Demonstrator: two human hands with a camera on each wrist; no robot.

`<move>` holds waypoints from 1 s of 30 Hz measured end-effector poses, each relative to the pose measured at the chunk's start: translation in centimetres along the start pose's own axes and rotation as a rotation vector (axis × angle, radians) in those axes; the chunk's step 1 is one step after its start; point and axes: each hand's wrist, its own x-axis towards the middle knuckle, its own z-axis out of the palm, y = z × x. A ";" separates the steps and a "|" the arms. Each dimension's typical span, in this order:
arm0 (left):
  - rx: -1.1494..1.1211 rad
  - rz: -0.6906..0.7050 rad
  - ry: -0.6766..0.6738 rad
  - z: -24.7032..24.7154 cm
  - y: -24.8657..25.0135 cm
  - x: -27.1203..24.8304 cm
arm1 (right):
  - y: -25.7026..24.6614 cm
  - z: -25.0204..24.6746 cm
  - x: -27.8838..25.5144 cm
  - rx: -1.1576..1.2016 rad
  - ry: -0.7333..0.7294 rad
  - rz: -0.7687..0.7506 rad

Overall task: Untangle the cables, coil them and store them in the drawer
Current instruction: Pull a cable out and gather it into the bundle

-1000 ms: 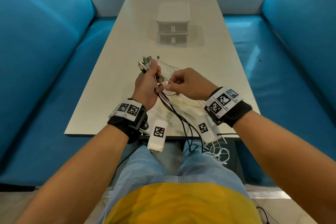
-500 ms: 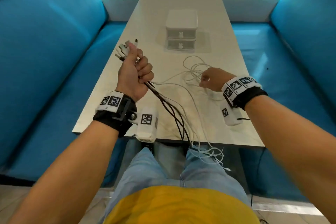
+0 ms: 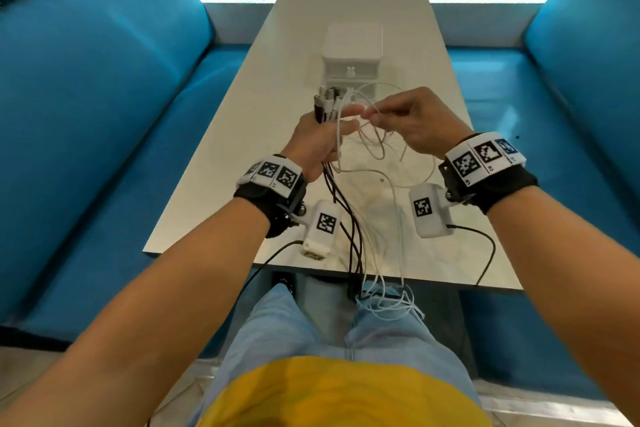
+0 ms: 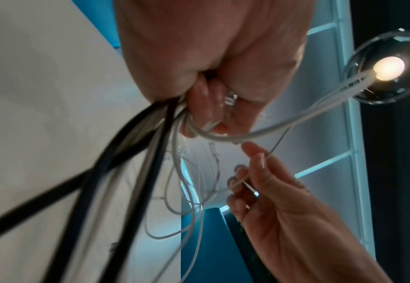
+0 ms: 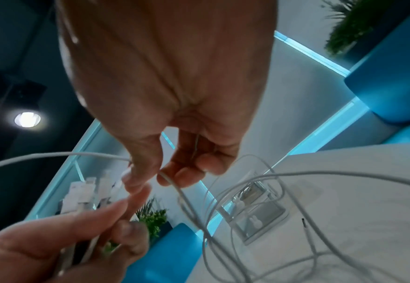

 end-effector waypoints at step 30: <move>-0.006 0.225 0.142 -2.4 -0.6 -1.9 | 6.2 1.1 1.8 -0.439 -0.097 0.528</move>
